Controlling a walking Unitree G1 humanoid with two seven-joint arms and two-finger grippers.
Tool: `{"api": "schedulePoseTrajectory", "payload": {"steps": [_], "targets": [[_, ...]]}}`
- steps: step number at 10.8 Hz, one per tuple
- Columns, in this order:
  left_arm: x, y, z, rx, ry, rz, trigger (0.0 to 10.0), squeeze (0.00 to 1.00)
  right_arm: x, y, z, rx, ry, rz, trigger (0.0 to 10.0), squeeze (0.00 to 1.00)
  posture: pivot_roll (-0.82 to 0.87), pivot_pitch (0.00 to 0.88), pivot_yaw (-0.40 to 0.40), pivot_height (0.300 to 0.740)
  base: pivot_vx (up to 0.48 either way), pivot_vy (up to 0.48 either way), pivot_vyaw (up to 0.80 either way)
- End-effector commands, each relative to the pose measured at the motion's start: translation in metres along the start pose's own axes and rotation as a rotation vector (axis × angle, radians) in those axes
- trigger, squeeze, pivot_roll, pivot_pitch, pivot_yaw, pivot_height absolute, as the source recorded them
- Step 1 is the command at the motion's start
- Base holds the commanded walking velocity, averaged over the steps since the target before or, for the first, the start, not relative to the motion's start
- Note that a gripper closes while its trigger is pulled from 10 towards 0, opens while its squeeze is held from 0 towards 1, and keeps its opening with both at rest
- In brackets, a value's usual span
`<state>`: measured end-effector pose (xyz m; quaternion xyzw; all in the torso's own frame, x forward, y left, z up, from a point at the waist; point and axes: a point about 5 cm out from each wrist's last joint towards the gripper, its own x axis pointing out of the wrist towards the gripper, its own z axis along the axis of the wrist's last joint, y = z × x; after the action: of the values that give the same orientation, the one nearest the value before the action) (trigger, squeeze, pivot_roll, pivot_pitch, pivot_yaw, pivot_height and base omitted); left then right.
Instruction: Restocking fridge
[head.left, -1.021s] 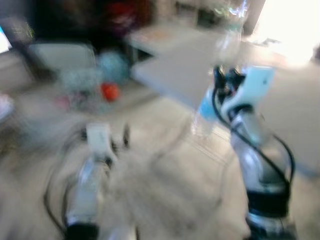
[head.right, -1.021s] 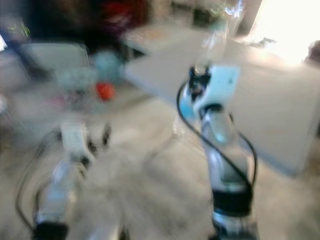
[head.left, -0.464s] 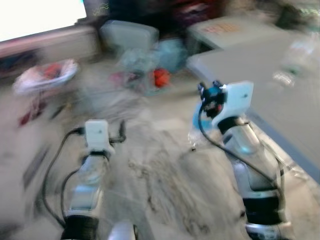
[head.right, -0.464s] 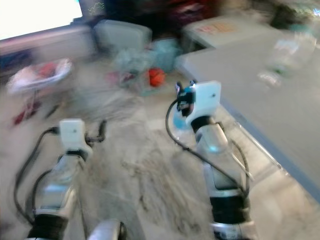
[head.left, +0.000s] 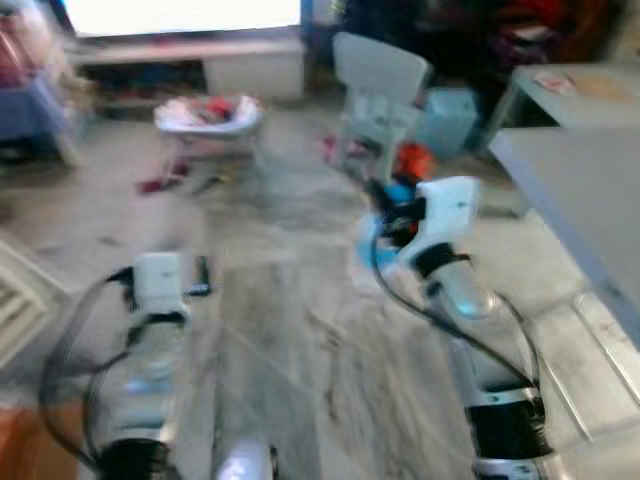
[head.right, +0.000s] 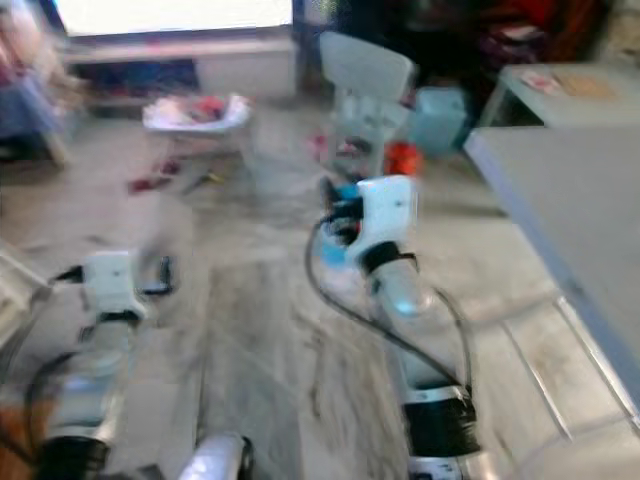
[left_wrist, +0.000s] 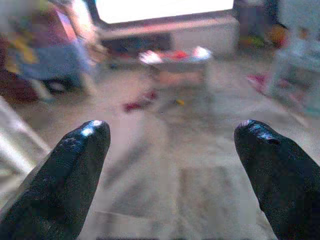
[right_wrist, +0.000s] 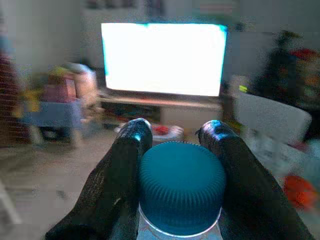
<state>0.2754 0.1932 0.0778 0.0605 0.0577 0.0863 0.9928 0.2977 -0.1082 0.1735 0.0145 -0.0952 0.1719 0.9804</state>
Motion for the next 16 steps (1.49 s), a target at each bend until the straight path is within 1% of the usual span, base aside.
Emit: {"api": "schedulePoseTrajectory", "payload": {"steps": [1, 2, 3, 5, 6, 7, 8, 9, 12, 16], "targets": [[-0.003, -0.004, 0.002, 0.009, -0.015, -0.005, 10.0, 0.0, -0.002, -0.008, 0.002, -0.02, -0.014, -0.023, 10.0, 0.0, 0.11, 0.037, -0.028, 0.74, 0.0, 0.0, 0.8], [-0.01, 0.005, 0.004, 0.047, -0.055, 0.006, 10.0, 0.0, -0.008, -0.02, -0.005, -0.051, 0.002, -0.081, 10.0, 0.0, 0.11, 0.033, -0.033, 0.74, 0.0, 0.0, 0.79], [-0.016, 0.011, 0.002, 0.104, -0.072, 0.004, 10.0, 0.0, -0.014, -0.027, -0.012, -0.082, 0.028, -0.108, 10.0, 0.0, 0.12, 0.032, -0.032, 0.74, 0.0, 0.0, 0.79], [-0.02, 0.016, 0.004, 0.088, -0.077, 0.032, 10.0, 0.0, -0.016, -0.028, -0.015, -0.082, 0.032, -0.108, 10.0, 0.0, 0.12, 0.037, -0.035, 0.74, 0.0, 0.0, 0.79], [-0.022, 0.014, 0.006, 0.094, -0.087, 0.01, 10.0, 0.0, -0.015, -0.023, -0.017, -0.07, 0.032, -0.077, 10.0, 0.0, 0.13, 0.035, -0.035, 0.74, 0.0, 0.0, 0.79], [-0.02, 0.011, 0.008, 0.088, -0.095, -0.009, 10.0, 0.0, -0.011, -0.017, -0.016, -0.066, 0.022, -0.044, 10.0, 0.0, 0.12, 0.034, -0.034, 0.74, 0.0, 0.0, 0.79], [-0.017, 0.008, 0.01, 0.076, -0.102, -0.018, 10.0, 0.0, -0.008, -0.014, -0.015, -0.053, 0.012, -0.017, 10.0, 0.0, 0.12, 0.033, -0.033, 0.74, 0.322, 0.0, 0.79], [-0.016, 0.009, 0.01, 0.083, -0.094, -0.008, 10.0, 0.0, -0.006, -0.009, -0.014, -0.049, 0.006, 0.017, 10.0, 0.0, 0.12, 0.032, -0.031, 0.74, 0.48, 0.0, 0.79], [-0.015, 0.011, 0.008, 0.06, -0.066, 0.007, 10.0, 0.0, -0.007, -0.004, -0.014, -0.047, -0.002, 0.052, 10.0, 0.0, 0.12, 0.035, -0.028, 0.74, 0.48, 0.0, 0.79], [-0.013, 0.013, 0.003, 0.057, -0.039, 0.035, 10.0, 0.0, -0.005, -0.001, -0.012, -0.046, -0.013, 0.086, 10.0, 0.0, 0.12, 0.037, -0.03, 0.74, 0.464, 0.0, 0.78]]}}
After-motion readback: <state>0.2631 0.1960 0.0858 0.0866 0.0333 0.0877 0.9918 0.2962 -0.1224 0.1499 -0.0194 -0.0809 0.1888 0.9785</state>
